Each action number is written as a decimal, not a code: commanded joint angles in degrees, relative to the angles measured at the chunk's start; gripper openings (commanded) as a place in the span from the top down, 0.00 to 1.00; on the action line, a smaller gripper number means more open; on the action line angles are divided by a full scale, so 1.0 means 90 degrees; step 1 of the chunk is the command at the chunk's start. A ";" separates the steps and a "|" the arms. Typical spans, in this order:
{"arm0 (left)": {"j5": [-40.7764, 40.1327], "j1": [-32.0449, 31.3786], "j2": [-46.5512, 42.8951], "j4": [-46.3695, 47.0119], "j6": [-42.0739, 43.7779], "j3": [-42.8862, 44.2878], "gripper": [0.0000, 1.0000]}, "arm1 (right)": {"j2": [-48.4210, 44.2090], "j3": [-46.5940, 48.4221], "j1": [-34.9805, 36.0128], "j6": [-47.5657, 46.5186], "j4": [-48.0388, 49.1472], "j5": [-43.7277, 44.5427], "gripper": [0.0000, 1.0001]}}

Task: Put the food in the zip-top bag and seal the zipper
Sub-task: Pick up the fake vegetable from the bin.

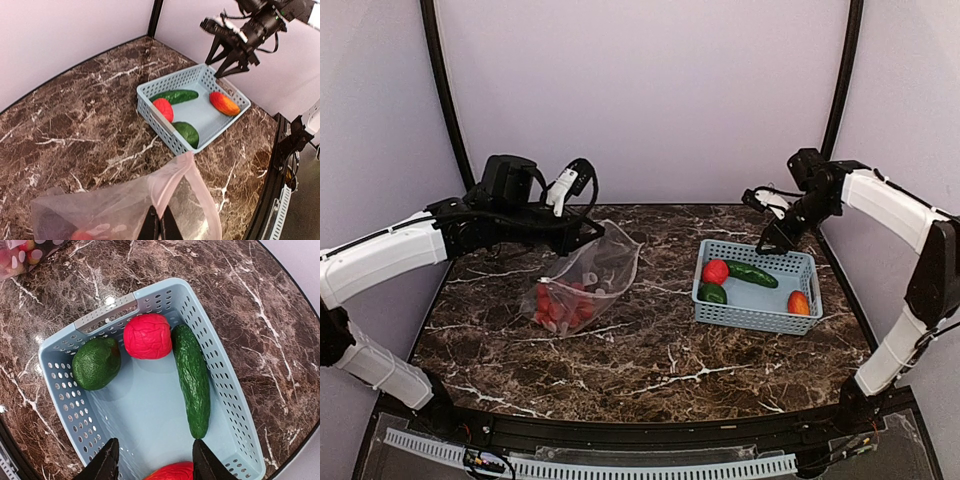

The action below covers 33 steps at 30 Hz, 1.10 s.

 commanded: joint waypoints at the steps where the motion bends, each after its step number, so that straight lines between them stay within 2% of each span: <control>1: -0.0327 0.0004 -0.0257 0.0724 -0.0249 -0.0163 0.99 | 0.0586 0.0080 0.0019 0.0087 -0.0028 -0.0225 0.52; 5: -0.0411 0.0006 -0.0218 0.0725 -0.0189 -0.0197 0.99 | 0.1194 0.0488 -0.0034 0.0255 0.0015 0.0495 0.52; 9: -0.0439 0.0005 -0.0273 0.0716 -0.0150 -0.0223 0.99 | 0.1663 0.0777 -0.0233 0.0049 -0.0195 0.0463 0.53; 19: -0.0499 0.0006 -0.0406 0.0740 -0.0076 -0.0270 0.99 | 0.1878 0.0221 -0.0568 -0.0237 0.0192 0.0762 0.53; 33: -0.0525 0.0006 -0.0443 0.0752 -0.0002 -0.0303 0.99 | 0.2230 -0.0295 -0.0606 -0.0497 0.0896 0.0816 0.53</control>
